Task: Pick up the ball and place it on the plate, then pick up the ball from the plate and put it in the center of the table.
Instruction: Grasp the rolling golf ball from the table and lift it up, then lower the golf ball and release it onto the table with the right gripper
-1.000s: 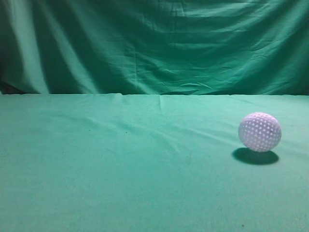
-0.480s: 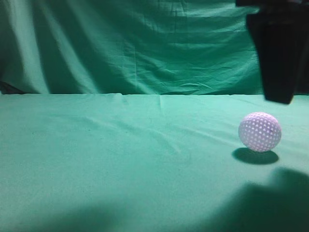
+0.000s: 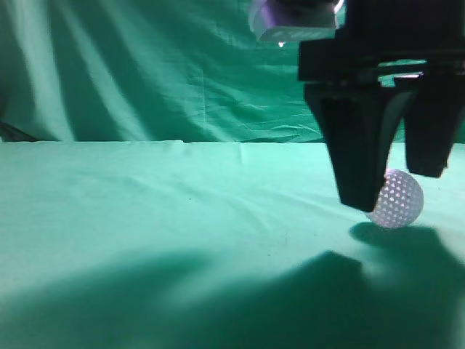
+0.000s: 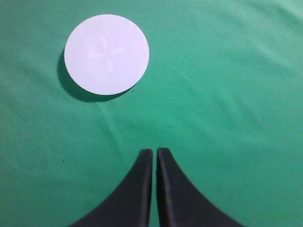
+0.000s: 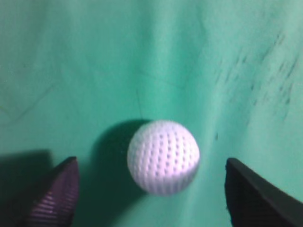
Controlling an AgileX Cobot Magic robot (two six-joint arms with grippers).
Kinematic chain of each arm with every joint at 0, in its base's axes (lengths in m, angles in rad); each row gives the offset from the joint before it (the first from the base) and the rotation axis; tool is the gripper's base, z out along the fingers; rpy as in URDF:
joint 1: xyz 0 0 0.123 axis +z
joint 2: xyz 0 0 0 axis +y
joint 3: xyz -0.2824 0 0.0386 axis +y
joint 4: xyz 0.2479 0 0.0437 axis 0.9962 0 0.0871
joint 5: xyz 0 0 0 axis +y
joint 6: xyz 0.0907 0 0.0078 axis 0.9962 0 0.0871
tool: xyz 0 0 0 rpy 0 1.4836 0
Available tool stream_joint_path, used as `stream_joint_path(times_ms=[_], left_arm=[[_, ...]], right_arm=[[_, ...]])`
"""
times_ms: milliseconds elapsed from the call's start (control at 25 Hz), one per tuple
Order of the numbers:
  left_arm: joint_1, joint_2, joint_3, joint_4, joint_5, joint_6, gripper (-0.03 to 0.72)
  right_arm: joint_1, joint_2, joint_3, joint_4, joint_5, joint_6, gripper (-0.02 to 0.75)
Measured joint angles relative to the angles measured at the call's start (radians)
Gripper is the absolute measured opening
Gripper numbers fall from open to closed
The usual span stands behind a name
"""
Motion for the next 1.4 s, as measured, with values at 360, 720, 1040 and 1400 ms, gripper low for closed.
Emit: stream_joint_path(times_ms=[360, 720, 1040, 1400], left_arm=[[0.0, 0.0, 0.0, 0.0, 0.0, 0.0, 0.0], [0.0, 0.0, 0.0, -0.002, 0.0, 0.0, 0.0], [0.0, 0.0, 0.0, -0.009, 0.0, 0.0, 0.0], [0.0, 0.0, 0.0, -0.077, -0.002, 0.0, 0.0]], right_arm=[[-0.025, 0.075, -0.038, 0.034, -0.013, 0.002, 0.511], [-0.063, 0.075, -0.042, 0.063, -0.017, -0.03, 0.331], [-0.063, 0.076, -0.251, 0.086, 0.121, -0.046, 0.331], [-0.063, 0.189, -0.773, 0.175, 0.203, -0.17, 0.331]])
